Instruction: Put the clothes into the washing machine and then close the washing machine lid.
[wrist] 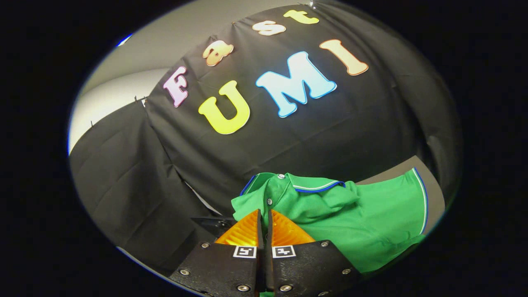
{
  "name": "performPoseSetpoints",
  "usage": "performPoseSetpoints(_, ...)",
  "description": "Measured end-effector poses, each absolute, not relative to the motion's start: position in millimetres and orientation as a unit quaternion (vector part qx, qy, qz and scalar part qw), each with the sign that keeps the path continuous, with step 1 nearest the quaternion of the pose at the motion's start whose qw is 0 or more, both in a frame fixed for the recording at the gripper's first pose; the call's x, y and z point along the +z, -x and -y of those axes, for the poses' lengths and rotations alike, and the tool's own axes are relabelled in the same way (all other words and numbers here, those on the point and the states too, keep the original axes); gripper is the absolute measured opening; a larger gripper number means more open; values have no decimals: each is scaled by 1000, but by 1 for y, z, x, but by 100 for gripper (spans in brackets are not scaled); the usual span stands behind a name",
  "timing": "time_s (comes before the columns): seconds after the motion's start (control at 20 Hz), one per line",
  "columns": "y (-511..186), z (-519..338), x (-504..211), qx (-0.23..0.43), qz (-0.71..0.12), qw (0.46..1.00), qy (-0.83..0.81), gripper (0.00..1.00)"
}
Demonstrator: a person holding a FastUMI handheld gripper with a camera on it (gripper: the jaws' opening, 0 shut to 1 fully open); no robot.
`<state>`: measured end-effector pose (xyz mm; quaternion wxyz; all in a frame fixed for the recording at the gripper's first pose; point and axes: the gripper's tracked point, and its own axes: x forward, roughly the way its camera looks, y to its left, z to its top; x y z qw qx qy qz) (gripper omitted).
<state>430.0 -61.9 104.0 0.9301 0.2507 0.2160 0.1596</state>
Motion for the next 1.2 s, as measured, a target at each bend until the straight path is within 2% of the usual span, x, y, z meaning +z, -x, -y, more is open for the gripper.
performPoseSetpoints(0.65, -409, -31, 176, 247, -151, 903, -318, 0)
performPoseSetpoints(1.2, -396, -128, 178, 298, -153, 887, -316, 0)
